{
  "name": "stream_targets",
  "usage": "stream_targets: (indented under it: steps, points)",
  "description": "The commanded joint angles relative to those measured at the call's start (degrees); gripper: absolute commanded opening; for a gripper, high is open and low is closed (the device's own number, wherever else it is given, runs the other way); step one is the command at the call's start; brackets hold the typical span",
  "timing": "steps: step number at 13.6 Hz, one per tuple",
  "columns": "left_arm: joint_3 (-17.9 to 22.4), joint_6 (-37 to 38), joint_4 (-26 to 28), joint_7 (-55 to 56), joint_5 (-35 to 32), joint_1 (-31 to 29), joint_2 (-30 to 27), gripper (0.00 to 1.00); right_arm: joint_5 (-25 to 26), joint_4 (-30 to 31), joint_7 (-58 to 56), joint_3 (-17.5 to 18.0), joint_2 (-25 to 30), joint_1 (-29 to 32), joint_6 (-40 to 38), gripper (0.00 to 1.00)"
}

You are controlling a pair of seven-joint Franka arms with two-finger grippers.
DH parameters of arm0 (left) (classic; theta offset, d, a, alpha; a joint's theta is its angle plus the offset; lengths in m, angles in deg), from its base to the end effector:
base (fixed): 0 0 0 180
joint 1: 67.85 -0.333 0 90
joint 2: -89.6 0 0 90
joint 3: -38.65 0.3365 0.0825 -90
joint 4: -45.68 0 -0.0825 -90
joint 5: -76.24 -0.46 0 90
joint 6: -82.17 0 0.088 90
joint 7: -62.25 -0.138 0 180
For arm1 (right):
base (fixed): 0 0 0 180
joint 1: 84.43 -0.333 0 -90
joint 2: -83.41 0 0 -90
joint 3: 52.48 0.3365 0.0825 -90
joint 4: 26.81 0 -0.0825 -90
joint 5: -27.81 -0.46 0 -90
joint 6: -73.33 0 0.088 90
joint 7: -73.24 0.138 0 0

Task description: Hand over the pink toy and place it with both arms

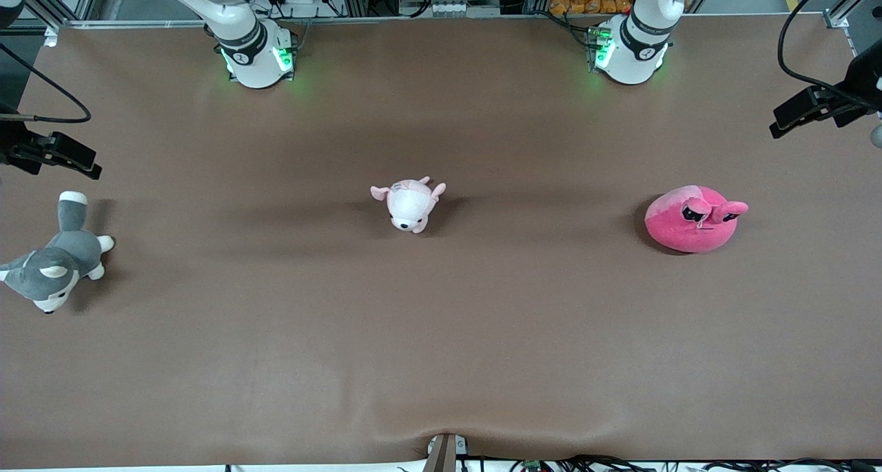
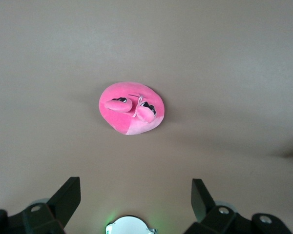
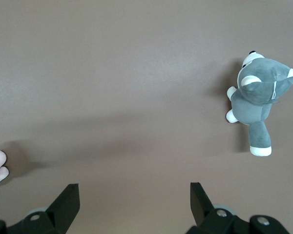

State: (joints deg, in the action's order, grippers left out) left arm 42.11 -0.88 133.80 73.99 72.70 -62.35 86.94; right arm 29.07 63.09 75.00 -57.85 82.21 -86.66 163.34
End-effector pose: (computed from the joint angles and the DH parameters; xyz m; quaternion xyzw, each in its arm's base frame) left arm 0.6009 -0.0114 0.6502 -0.9955 -0.0875 0.0174 0.0316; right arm 0.6353 -0.0373 0.6018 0.9990 -0.0426 -0.0096 0.0119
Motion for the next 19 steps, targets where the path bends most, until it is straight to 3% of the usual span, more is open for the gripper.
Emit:
stream_targets:
  steps: [1,19]
  points:
    - [0.0,1.2,-2.0,1.7,-0.1,0.0,1.2,1.00,0.0,0.1,0.3,0.5,-0.1,-0.1,0.3,1.00]
    - [-0.8,1.3,-1.5,1.0,-0.9,0.6,1.0,1.00,0.0,0.2,0.3,0.5,-1.5,-0.1,1.0,1.00]
